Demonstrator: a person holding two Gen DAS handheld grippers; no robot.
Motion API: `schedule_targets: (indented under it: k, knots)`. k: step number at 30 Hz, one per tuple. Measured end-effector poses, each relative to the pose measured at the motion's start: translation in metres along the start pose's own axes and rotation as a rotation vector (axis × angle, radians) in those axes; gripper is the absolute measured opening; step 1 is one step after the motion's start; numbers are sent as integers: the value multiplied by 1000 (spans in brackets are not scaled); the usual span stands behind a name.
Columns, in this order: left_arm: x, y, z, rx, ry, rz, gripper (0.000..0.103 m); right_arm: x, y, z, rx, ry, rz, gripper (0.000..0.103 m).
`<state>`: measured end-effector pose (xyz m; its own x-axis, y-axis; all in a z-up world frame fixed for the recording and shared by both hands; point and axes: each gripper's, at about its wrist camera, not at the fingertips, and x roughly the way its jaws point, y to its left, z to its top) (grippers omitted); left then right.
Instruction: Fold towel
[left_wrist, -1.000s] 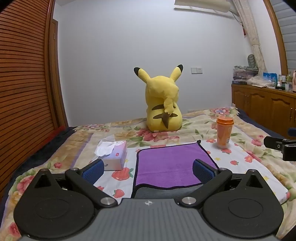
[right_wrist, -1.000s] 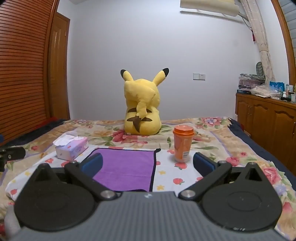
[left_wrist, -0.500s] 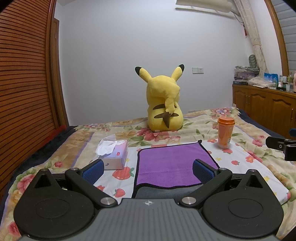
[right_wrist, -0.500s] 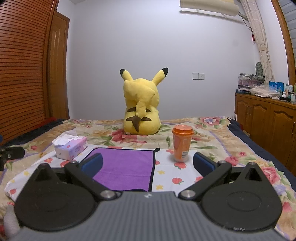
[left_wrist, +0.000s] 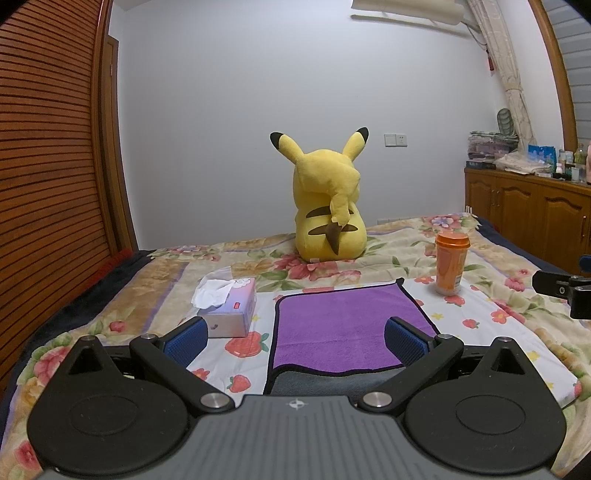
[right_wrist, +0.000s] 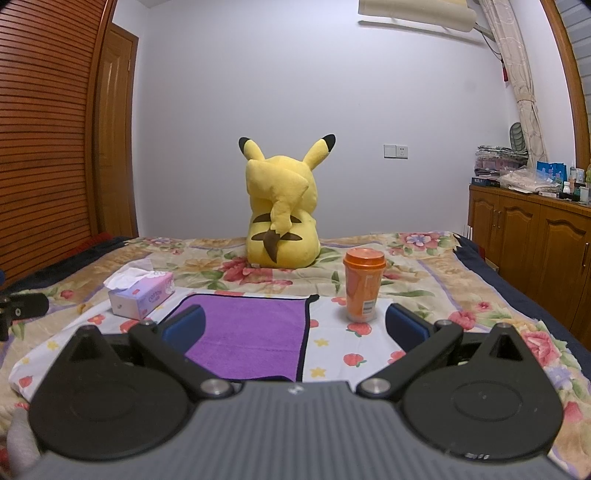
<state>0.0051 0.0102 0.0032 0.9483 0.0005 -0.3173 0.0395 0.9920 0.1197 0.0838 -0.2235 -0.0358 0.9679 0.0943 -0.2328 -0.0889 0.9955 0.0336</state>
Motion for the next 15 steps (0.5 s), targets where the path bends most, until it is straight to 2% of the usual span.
schedule_targets:
  k: [15]
  knots:
    - [7,1,-6,2,6,6,103,-1,-7,-1,2,1,1,103]
